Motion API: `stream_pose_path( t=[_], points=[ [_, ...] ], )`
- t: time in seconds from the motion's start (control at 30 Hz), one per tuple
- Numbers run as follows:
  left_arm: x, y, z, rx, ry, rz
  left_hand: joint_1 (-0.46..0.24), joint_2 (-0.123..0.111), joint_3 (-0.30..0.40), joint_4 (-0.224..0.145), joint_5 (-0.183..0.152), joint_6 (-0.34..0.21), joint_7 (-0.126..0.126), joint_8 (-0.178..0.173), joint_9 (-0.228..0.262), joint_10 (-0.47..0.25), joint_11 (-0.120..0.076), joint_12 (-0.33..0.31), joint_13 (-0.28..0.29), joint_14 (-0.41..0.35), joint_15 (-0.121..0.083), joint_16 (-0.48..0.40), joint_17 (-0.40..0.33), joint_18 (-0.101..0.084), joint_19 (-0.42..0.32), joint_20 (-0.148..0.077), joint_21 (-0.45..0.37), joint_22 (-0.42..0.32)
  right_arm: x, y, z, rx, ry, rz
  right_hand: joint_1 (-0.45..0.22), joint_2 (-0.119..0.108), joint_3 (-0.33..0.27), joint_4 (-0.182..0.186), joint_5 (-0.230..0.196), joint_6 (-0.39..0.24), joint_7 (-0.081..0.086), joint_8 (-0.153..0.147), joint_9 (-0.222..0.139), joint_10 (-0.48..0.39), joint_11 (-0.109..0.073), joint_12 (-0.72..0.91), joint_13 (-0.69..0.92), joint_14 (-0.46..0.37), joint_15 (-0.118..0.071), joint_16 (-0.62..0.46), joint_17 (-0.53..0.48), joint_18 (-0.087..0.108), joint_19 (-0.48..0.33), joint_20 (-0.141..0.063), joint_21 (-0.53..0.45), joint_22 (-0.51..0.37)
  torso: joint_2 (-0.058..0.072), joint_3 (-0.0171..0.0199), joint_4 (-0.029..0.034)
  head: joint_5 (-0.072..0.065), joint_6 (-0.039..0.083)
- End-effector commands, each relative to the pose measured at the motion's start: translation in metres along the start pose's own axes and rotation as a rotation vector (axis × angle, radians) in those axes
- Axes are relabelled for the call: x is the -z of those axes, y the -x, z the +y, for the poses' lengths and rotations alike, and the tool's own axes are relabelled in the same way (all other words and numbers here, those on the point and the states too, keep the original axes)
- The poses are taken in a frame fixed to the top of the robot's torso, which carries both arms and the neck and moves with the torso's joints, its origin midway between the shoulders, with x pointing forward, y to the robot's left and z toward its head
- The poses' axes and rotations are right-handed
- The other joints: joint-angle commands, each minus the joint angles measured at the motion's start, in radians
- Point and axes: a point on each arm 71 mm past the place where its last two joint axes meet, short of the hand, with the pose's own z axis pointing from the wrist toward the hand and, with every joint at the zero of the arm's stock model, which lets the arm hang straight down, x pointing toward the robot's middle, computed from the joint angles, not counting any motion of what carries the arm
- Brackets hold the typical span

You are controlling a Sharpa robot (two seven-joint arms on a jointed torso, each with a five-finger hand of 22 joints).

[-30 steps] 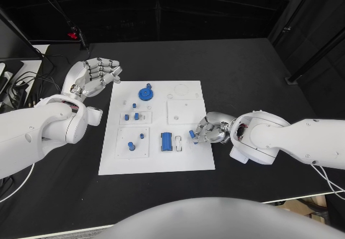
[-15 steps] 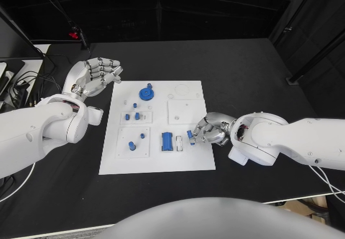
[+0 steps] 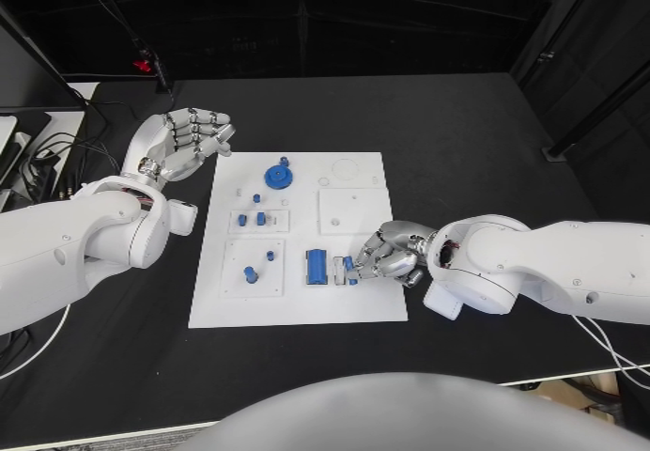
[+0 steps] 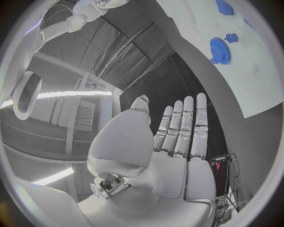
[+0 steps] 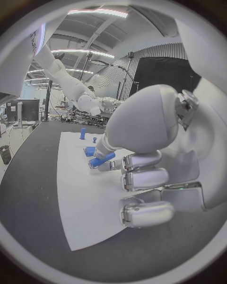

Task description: Assemble the parts on the task board

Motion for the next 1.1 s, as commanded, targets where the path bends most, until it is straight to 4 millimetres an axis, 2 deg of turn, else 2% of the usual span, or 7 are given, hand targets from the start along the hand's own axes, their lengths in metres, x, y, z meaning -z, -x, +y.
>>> stream_pose_path(
  t=[0.03,0.43,0.6,0.83,1.1],
  points=[
    [-0.001,-0.001,-0.001,0.006,-0.004,0.004,0.0,0.014,-0.005,-0.001,0.004,-0.009,0.059,0.006,-0.001,-0.009,0.0,0.004,-0.001,-0.008,0.0,0.006,-0.001,0.009,0.004,0.0,0.004,-0.002,-0.002,-0.004,0.001,-0.018,-0.01,0.046,-0.009,-0.002,0.0,0.005,0.005,0.007,0.001,-0.005,0.001,0.104,0.004,0.003,0.263,0.106,-0.006,0.002,0.263,-0.007,0.106,-0.004,0.003,0.263,0.0,-0.0002,0.0001,0.0,0.0],
    [-0.001,-0.001,-0.002,0.007,-0.003,0.005,0.0,0.014,-0.005,-0.001,0.004,-0.009,0.059,0.006,-0.001,-0.009,0.0,0.004,-0.001,-0.008,0.0,0.006,-0.001,0.009,0.004,0.0,0.004,-0.002,-0.009,-0.002,0.001,-0.004,-0.034,0.031,-0.013,-0.002,-0.003,0.008,0.01,0.009,0.001,-0.008,0.0,0.104,0.004,0.003,0.263,0.106,-0.006,0.002,0.263,-0.007,0.106,-0.005,0.003,0.263,0.0,-0.0004,0.0002,0.004,0.0],
    [-0.001,-0.002,-0.002,0.008,-0.002,0.007,0.0,0.014,-0.005,-0.001,0.004,-0.009,0.059,0.006,-0.001,-0.009,0.0,0.004,-0.001,-0.008,0.0,0.006,-0.001,0.009,0.004,0.0,0.004,-0.002,-0.011,-0.002,0.001,0.002,-0.043,0.027,-0.016,-0.001,-0.005,0.01,0.011,0.009,0.002,-0.01,-0.001,0.104,0.005,0.003,0.263,0.106,-0.006,0.002,0.263,-0.007,0.106,-0.005,0.003,0.263,0.0,-0.0003,-0.0024,0.006,0.0],
    [-0.001,-0.002,-0.002,0.008,-0.001,0.008,0.0,0.014,-0.005,-0.001,0.004,-0.009,0.059,0.006,-0.001,-0.009,0.0,0.004,-0.001,-0.008,0.0,0.006,-0.001,0.009,0.004,0.0,0.004,-0.002,-0.013,-0.003,0.003,0.007,-0.047,0.03,-0.027,-0.003,-0.014,0.019,0.013,0.011,0.003,-0.017,-0.003,0.104,0.005,0.003,0.263,0.106,-0.006,0.002,0.263,-0.007,0.106,-0.005,0.003,0.263,0.0,0.0002,-0.0002,0.005,0.0],
    [-0.001,-0.002,-0.001,0.008,-0.001,0.008,0.0,0.014,-0.005,-0.001,0.004,-0.009,0.059,0.006,-0.001,-0.009,0.0,0.004,-0.001,-0.008,0.0,0.006,-0.001,0.009,0.004,0.0,0.004,-0.002,-0.016,-0.005,0.004,0.012,-0.053,0.036,-0.039,-0.005,-0.025,0.029,0.016,0.012,0.004,-0.027,-0.006,0.104,0.006,0.003,0.263,0.106,-0.006,0.002,0.263,-0.007,0.106,-0.006,0.003,0.263,0.0,0.0,-0.0008,0.006,0.0]
  ],
)
